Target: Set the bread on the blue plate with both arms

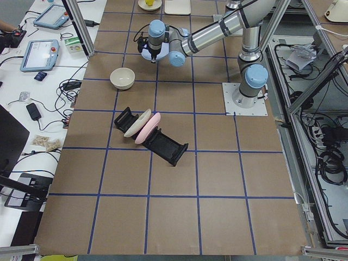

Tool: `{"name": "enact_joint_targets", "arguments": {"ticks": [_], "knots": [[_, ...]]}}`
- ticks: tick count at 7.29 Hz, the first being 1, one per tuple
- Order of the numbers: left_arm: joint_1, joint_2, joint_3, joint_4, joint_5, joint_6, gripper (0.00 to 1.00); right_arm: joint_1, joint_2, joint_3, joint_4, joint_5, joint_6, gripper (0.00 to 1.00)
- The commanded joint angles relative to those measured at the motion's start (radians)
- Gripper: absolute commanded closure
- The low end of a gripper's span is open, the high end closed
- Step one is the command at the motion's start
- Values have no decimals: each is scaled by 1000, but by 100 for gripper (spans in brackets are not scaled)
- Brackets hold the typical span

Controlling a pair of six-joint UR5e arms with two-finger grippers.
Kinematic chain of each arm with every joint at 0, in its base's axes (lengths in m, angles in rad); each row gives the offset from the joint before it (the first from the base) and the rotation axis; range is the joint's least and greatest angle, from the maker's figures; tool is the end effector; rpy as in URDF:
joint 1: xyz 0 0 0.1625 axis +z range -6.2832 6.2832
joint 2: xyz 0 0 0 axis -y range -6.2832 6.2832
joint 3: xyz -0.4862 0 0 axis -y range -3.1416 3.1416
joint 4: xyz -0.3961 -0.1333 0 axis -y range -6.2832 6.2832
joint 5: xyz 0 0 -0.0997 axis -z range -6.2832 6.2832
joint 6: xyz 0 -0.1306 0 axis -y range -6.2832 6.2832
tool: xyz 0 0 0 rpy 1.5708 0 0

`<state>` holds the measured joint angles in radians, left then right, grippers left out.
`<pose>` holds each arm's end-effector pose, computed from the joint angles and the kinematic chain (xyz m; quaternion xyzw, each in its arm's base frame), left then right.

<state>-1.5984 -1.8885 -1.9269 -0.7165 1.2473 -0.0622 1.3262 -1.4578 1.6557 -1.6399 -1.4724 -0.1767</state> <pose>-0.1908 -0.5767 0.2733 0.0025 -0.9830 0.0817 0.1642 0.0146 -0.5451 0.4260 0.0370 0.9960 0.0526 0.0614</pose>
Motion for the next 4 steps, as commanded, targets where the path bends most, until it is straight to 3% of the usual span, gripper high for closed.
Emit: {"name": "enact_joint_targets", "arguments": {"ticks": [1, 3, 4], "knots": [[-54, -44, -61, 138, 44, -85, 100, 1, 2, 7, 0, 1, 0, 100], [-55, -67, -103, 210, 44, -105, 100, 1, 0, 9, 3, 1, 2, 100], [-75, -69, -101, 212, 44, -134, 84, 2, -1, 9, 8, 3, 22, 100]]}}
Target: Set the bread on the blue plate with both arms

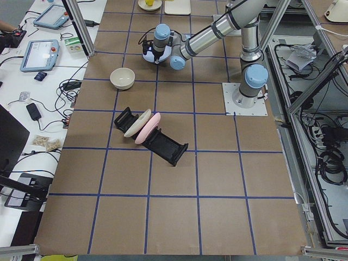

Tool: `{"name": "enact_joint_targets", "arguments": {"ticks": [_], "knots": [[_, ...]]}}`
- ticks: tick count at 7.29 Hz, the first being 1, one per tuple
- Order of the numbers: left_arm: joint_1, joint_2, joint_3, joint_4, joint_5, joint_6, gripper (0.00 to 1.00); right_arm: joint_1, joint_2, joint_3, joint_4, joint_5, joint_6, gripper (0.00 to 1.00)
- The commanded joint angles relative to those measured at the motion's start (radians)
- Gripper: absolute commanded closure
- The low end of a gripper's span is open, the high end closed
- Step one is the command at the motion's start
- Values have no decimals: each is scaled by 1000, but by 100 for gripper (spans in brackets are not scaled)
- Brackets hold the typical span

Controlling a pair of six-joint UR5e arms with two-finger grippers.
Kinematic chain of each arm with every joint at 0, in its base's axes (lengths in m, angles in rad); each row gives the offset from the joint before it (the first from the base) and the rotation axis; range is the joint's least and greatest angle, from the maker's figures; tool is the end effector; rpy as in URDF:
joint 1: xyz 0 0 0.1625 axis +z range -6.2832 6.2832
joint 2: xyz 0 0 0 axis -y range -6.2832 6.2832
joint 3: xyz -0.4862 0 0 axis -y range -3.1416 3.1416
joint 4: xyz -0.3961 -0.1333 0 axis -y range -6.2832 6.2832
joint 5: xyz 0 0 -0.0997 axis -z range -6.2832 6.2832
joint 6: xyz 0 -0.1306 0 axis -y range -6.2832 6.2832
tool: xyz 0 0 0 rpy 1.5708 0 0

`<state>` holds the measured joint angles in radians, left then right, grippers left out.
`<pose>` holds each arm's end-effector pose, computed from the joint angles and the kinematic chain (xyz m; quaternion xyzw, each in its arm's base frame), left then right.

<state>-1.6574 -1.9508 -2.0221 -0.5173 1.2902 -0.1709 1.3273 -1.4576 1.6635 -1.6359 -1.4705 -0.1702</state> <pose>-0.2183 -0.5554 0.2209 0.0260 -0.9838 0.0910 0.1519 0.0159 -0.5430 0.4220 0.0400 0.9955 0.0585 0.0634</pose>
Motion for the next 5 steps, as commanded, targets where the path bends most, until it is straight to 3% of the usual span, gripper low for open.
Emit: {"name": "enact_joint_targets", "arguments": {"ticks": [1, 3, 4, 5], "knots": [[-36, -5, -1, 20, -2, -74, 65, 16, -1, 1, 4, -1, 38, 100], [-15, 47, 0, 13, 4, -55, 33, 52, -3, -1, 2, -1, 97, 100], [39, 93, 8, -63, 18, 29, 19, 106, 2, -8, -10, 1, 109, 100], [62, 161, 37, -216, 59, 107, 17, 168, 0, -11, -16, 4, 110, 100]]}}
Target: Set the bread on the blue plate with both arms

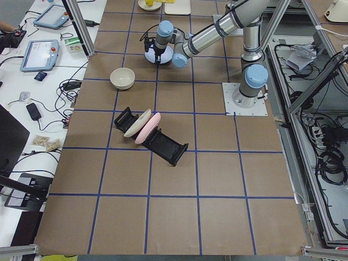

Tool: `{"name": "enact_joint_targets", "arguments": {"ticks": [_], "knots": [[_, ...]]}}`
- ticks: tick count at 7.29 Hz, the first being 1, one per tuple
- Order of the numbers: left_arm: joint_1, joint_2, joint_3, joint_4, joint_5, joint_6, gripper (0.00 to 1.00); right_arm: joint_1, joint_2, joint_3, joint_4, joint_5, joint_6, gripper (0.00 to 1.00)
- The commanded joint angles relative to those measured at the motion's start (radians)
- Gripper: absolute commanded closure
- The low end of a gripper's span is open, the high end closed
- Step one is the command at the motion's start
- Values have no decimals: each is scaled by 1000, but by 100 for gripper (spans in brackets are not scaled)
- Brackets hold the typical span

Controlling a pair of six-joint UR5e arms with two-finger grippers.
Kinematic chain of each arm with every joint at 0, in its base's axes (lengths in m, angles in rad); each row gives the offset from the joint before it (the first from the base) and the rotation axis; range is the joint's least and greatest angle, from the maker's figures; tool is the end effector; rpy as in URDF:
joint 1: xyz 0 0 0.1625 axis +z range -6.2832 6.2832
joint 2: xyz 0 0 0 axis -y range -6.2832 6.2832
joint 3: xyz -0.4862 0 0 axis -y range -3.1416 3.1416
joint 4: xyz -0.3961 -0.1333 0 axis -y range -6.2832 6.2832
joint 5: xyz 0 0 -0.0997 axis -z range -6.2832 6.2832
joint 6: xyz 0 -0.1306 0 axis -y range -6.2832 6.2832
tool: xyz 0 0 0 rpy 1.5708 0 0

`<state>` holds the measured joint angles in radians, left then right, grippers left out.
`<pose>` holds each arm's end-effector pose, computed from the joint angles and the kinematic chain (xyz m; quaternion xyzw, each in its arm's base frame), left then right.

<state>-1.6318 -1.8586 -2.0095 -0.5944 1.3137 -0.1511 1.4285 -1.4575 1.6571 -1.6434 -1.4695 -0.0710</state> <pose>-0.2005 -0.5507 0.2679 0.0284 -0.9837 0.1094 0.1396 0.0705 -0.5411 0.4255 0.0387 0.9960 0.0576 0.0570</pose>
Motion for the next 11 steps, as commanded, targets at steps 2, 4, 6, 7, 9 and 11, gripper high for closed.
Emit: {"name": "enact_joint_targets", "arguments": {"ticks": [2, 4, 6, 7, 9, 11], "knots": [[43, 136, 270, -641, 181, 174, 12, 166, 12, -51, -18, 72, 22, 100], [40, 159, 449, -900, 190, 173, 0, 297, 125, -54, -196, 92, 190, 100], [30, 231, 480, -975, 287, 170, 0, 371, 205, -50, -298, 97, 314, 100], [30, 277, 480, -1008, 306, 170, 0, 410, 238, -51, -344, 97, 359, 100], [24, 334, 462, -1019, 285, 168, 0, 469, 316, -45, -429, 93, 384, 100], [26, 324, 477, -1007, 282, 174, 0, 472, 359, -43, -458, 95, 382, 100]]}}
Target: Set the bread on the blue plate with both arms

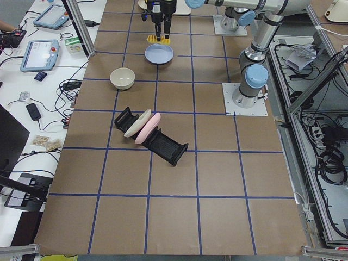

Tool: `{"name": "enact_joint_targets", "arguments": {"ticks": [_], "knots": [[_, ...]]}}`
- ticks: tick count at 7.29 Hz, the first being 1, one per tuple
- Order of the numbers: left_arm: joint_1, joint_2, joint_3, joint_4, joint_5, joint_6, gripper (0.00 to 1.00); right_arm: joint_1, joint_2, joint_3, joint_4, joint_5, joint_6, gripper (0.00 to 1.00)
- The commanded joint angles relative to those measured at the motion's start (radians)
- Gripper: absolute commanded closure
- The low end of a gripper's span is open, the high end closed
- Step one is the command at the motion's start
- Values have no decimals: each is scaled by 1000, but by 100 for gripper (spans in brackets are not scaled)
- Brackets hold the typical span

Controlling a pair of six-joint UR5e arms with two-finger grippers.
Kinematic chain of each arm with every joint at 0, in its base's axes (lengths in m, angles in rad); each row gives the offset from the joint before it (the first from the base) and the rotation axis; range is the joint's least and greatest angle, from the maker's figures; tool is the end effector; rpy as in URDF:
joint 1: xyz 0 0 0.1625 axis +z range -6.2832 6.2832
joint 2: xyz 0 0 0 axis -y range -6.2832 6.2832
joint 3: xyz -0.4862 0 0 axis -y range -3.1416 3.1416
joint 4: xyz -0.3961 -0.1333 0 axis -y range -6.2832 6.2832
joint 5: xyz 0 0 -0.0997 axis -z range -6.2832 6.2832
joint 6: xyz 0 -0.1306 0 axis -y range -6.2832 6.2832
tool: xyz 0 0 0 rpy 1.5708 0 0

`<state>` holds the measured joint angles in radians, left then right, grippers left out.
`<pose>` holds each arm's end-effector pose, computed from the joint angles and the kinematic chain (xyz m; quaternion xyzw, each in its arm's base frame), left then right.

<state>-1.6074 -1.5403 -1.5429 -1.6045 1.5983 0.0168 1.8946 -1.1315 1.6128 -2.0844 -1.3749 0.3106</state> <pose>-0.1473 -0.4784 0.5435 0.0265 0.9995 -0.0125 0.0136 0.3610 -0.5768 0.2944 -0.0081 0.9950 0.0152 0.0979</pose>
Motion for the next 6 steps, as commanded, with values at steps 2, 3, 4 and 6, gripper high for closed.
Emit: {"name": "enact_joint_targets", "arguments": {"ticks": [2, 3, 4, 6], "knots": [[15, 9, 14, 27, 0, 8, 0, 6, 76, 7, -88, -7, 7, 100], [18, 2, 14, 40, -15, 11, 0, 6, 78, 16, -88, 2, 25, 84], [12, -4, 10, 38, -23, 9, 0, 6, 78, 28, -89, 0, 39, 63], [12, 22, -8, 38, -23, 9, 0, 6, 76, 32, -89, -10, 30, 22]]}}
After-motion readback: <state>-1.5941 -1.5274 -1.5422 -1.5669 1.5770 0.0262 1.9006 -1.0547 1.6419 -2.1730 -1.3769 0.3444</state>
